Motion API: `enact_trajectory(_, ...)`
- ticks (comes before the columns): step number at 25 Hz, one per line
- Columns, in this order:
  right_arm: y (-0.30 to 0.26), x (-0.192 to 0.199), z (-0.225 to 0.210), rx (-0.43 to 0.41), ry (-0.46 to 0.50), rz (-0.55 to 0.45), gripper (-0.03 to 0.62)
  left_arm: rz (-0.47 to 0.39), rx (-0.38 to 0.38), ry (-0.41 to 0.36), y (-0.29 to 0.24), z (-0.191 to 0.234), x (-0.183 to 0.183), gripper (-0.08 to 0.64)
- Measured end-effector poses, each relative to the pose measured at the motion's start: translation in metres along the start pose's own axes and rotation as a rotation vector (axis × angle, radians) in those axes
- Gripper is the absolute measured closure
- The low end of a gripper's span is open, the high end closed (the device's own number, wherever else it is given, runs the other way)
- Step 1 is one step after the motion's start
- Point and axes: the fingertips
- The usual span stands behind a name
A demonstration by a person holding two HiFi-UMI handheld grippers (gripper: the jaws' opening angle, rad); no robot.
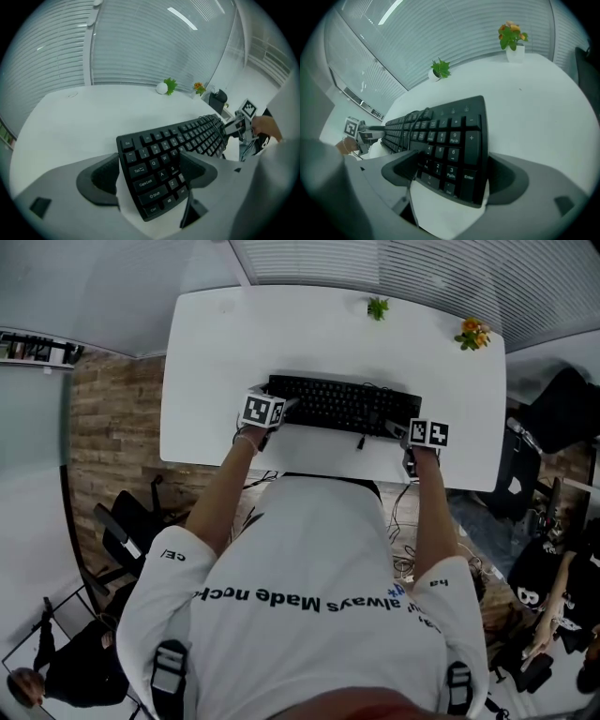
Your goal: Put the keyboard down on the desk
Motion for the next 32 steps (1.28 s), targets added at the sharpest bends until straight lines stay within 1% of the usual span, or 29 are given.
enact_trajectory(2, -0.001, 0.000, 0.000, 0.015, 0.008, -0.004, 0.120, 0.004, -0.023, -0.059, -0.002, 0.000, 0.000, 0.155)
enact_trajectory(3, -0.001, 0.001, -0.001, 0.020, 0.011, -0.005, 0.123, 0.000, -0.028, -0.071, -0.003, 0.000, 0.000, 0.155)
enact_trajectory(8, -0.002, 0.002, -0.001, 0.041, 0.030, -0.006, 0.121, -0.009, -0.034, -0.075, -0.001, 0.002, 0.000, 0.155)
enact_trajectory(10, -0.002, 0.002, -0.002, 0.062, 0.057, -0.008, 0.121, -0.010, -0.037, -0.080, 0.000, 0.003, 0.000, 0.155)
enact_trajectory(12, 0.000, 0.000, -0.005, 0.095, 0.100, -0.014, 0.107, -0.009, -0.043, -0.087, 0.001, 0.004, 0.001, 0.155)
enact_trajectory(15, 0.004, -0.008, -0.007, 0.110, 0.127, -0.043, 0.110, -0.015, -0.050, -0.091, 0.003, 0.006, 0.001, 0.155)
enact_trajectory(18, 0.012, -0.017, -0.008, 0.123, 0.155, -0.087, 0.152, -0.033, -0.060, -0.097, 0.009, 0.007, -0.002, 0.156)
enact_trajectory(21, 0.022, -0.027, -0.003, 0.127, 0.193, -0.140, 0.207, -0.075, -0.067, -0.104, 0.018, 0.006, -0.014, 0.156)
enact_trajectory(25, 0.037, -0.045, 0.012, 0.126, 0.254, -0.226, 0.281, -0.182, -0.040, -0.103, 0.033, -0.004, -0.040, 0.158)
enact_trajectory(30, 0.061, -0.068, 0.038, 0.115, 0.311, -0.332, 0.347, -0.298, 0.004, -0.096, 0.057, -0.027, -0.072, 0.160)
enact_trajectory(32, 0.071, -0.078, 0.049, 0.106, 0.329, -0.374, 0.374, -0.346, 0.021, -0.102, 0.067, -0.037, -0.086, 0.173)
Point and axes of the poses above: the fingertips, and each gripper's own axes: y backward along the fingers, z to its left, x out of its underside, and after that the axes turned 9 degrees about -z, right-handed
